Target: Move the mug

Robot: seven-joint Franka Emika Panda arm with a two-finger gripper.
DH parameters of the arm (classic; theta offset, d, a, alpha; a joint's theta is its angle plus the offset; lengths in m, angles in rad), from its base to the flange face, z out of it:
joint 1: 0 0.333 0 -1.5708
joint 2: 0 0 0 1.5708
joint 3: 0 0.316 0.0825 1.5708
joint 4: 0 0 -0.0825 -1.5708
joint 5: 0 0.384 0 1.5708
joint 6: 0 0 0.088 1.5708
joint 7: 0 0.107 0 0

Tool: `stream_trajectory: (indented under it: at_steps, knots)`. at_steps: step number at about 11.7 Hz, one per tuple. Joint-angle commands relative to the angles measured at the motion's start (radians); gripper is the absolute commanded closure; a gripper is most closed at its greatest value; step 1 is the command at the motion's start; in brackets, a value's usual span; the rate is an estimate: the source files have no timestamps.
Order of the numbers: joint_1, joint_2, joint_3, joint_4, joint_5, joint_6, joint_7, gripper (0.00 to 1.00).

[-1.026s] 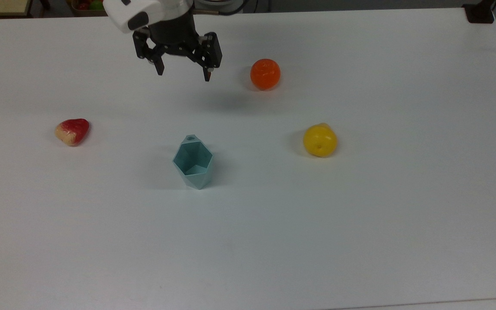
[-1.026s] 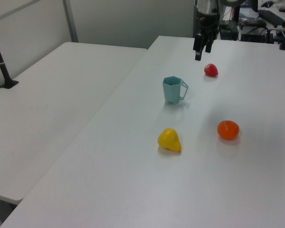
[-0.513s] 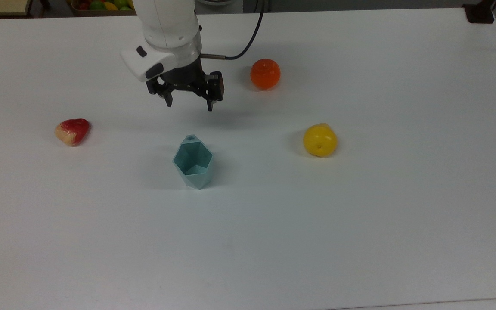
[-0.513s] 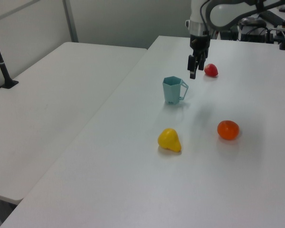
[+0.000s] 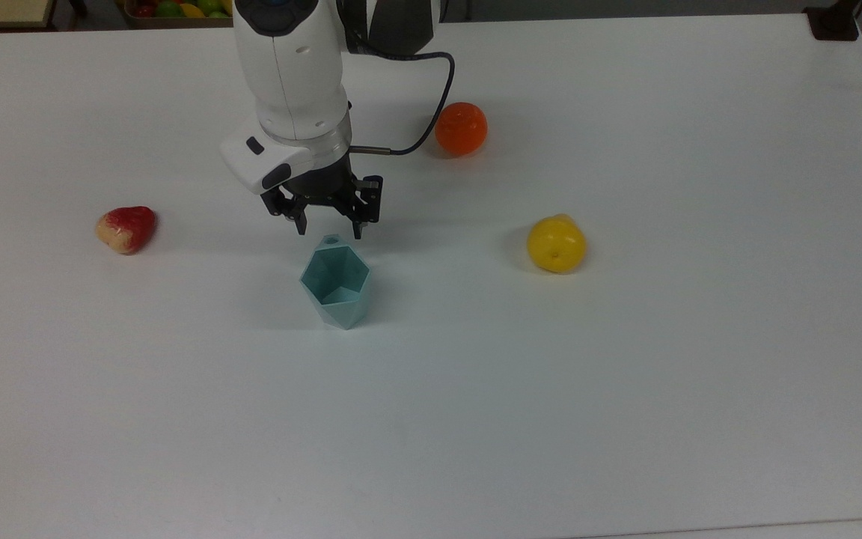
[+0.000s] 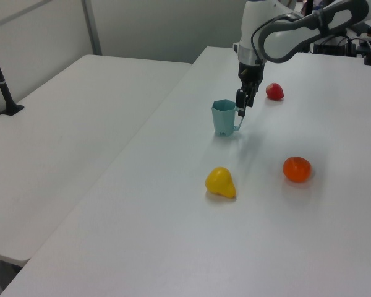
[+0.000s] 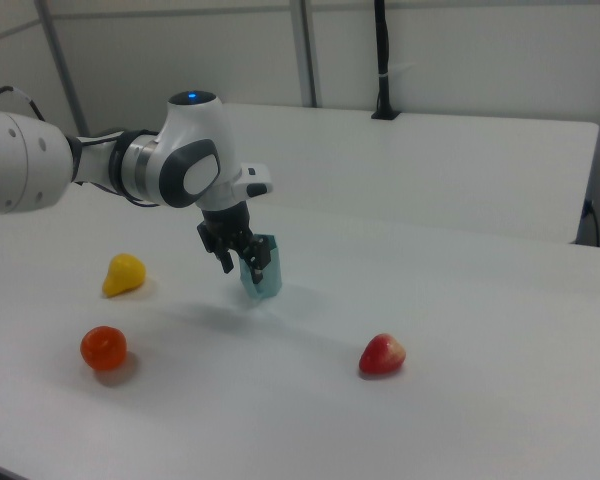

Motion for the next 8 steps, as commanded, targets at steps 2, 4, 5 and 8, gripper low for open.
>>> stream_trajectory:
  at_steps: [2, 4, 5, 8]
  knots:
    - [0.008, 0.018, -0.011, -0.005, -0.013, 0.052, -0.022, 0.37]
    - [0.008, 0.023, -0.011, -0.004, -0.015, 0.054, -0.024, 0.44]
    - [0.009, 0.026, -0.011, -0.004, -0.024, 0.058, -0.024, 0.48]
    - [0.009, 0.029, -0.009, -0.002, -0.036, 0.066, -0.024, 0.56]
